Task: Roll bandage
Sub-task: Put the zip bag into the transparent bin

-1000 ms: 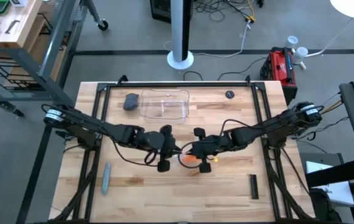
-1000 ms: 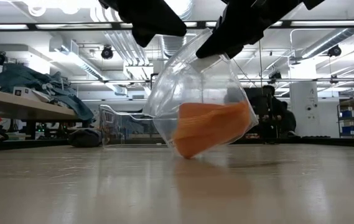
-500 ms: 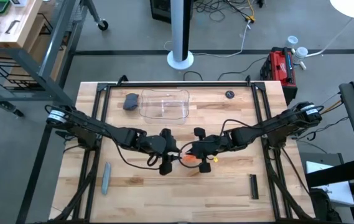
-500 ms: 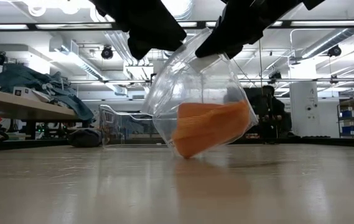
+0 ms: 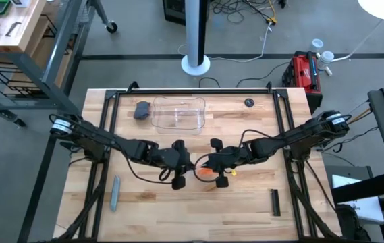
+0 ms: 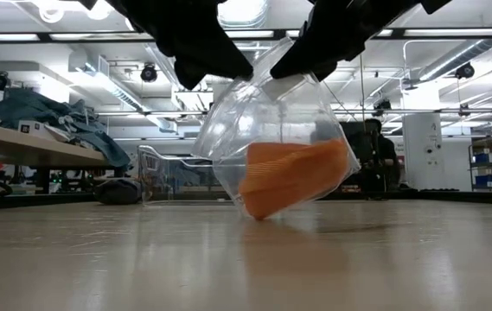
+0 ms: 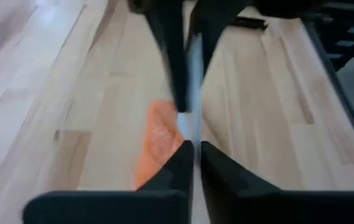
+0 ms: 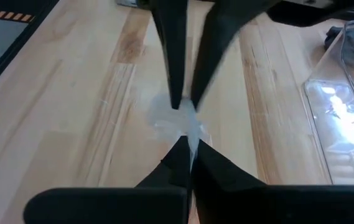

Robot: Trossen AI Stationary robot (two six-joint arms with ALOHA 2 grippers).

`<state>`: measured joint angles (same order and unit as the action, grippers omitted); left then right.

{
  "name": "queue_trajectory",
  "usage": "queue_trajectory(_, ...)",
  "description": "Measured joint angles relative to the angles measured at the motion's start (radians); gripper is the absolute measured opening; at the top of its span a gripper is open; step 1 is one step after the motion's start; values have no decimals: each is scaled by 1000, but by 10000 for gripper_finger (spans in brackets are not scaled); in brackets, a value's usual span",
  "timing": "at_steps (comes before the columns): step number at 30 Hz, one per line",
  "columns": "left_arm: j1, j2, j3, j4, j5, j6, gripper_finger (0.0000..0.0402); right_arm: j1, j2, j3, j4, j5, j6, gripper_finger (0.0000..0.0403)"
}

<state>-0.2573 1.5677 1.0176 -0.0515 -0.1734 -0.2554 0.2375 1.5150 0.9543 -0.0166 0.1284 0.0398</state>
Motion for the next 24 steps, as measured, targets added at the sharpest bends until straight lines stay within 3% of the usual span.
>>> queue_trajectory(4,1,0,1,18,0,7,2,0,-1,-3,-5,-32,13,16)
queue_trajectory(16,2,-32,1,-10,-4,111,1,0,-1,-6,-50,-10,28,119)
queue_trajectory(24,2,-74,3,-63,-55,256,0,-4,-7,0,-57,5,17,140)
